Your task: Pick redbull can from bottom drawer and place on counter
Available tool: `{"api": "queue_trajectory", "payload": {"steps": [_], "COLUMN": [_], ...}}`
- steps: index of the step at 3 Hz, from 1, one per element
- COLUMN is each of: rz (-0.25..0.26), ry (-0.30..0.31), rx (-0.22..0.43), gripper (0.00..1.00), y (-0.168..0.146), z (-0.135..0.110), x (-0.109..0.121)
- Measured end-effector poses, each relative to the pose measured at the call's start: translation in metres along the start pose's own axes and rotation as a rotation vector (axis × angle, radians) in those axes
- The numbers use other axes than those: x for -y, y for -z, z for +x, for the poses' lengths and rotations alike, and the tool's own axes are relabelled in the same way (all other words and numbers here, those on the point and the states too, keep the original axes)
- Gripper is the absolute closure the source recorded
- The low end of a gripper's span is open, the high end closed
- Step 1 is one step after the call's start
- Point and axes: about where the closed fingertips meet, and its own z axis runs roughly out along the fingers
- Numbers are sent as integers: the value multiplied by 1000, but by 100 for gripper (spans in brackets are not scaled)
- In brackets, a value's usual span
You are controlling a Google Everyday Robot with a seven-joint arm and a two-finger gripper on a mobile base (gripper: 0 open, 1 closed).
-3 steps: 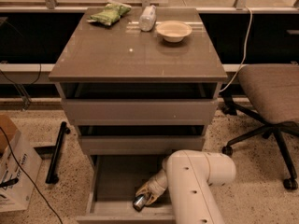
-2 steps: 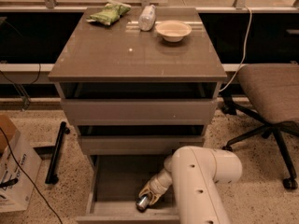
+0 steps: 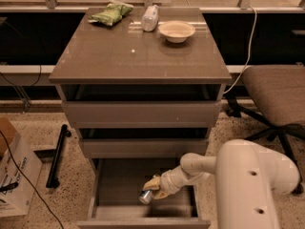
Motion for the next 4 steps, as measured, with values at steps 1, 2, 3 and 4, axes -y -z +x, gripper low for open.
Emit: {"api": "queue_trajectory", "payload": {"steps": [1,2,3,4], "rz": [-37,-77,-77,-57], "ry": [65,246,363,495], "rx": [-1,14,62,144], "gripper": [100,100,100,100], "y": [48,128,189,261], "z": [35,90,112,115], "x": [-15,-28,-40,-57]}}
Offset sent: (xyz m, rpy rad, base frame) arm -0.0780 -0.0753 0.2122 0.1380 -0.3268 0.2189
